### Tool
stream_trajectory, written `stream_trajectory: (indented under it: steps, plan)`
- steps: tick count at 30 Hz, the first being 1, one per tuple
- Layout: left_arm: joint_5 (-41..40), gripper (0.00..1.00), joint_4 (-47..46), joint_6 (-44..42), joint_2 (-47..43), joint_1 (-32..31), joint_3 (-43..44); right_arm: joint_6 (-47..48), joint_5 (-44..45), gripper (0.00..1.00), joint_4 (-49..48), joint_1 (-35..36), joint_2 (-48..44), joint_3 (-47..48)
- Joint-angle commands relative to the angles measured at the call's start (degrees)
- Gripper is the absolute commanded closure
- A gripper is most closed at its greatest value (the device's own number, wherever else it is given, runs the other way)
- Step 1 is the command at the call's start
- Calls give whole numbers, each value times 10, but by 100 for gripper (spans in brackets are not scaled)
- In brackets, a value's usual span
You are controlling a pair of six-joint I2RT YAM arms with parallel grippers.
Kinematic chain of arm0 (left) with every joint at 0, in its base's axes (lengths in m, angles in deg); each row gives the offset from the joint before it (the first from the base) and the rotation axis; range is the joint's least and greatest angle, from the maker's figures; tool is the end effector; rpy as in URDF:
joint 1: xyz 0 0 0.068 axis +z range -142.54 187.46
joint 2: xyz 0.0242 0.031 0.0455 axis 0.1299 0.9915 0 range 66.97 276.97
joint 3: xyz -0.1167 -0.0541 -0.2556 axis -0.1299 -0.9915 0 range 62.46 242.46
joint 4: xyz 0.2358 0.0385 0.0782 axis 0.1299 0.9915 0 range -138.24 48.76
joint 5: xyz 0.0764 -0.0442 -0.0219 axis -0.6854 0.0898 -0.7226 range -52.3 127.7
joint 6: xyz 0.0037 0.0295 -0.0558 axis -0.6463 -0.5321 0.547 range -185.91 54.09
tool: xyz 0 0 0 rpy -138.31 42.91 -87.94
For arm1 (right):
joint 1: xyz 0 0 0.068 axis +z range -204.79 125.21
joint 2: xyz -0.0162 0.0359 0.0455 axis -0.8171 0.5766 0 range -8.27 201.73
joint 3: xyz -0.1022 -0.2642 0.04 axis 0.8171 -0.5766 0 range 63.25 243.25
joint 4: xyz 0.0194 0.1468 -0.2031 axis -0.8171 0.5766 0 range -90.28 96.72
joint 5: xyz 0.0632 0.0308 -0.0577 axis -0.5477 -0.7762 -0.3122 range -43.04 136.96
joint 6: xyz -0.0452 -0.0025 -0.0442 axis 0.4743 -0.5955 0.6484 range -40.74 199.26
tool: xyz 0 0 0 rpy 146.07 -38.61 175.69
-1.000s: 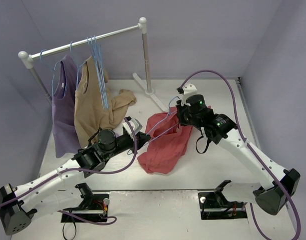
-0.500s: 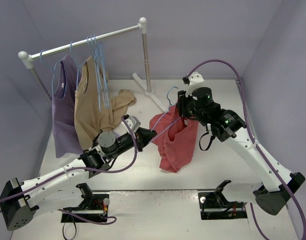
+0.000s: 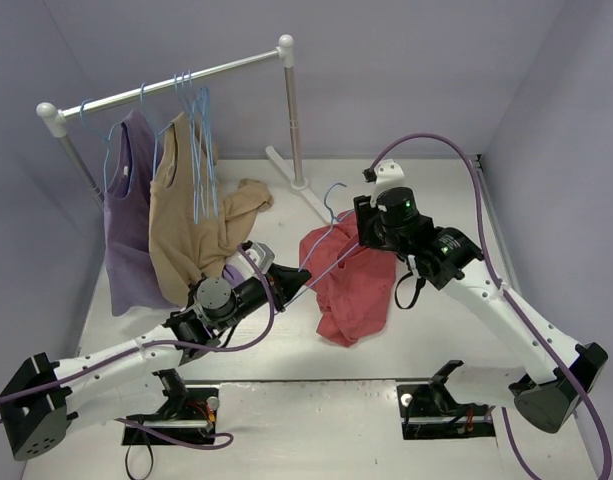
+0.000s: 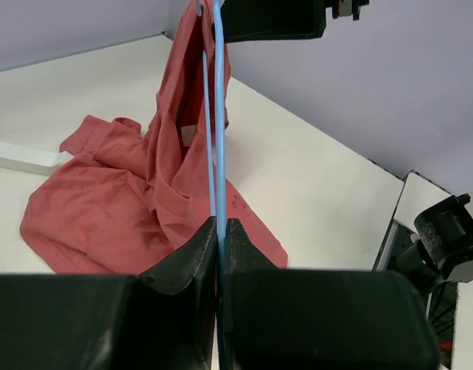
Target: Place the t-shirt on the hanger
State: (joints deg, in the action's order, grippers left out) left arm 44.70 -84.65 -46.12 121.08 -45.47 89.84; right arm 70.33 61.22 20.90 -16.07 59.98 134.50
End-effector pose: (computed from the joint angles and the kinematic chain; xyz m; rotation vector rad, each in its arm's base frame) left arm 0.1242 -0.1742 0.3074 0.5314 1.4047 -1.1262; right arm 0.2127 0.1551 0.4058 -0.3195 1.8647 0.3354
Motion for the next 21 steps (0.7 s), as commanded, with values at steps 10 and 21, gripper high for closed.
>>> stream_trajectory:
  steps: [10, 21]
  plan:
    - [5, 100, -105, 16, 39, -4, 22, -36, 153, 57, -31, -48, -33, -52]
    - [12, 100, -104, 18, 38, -6, 27, -25, 136, 57, -99, -75, 4, -71]
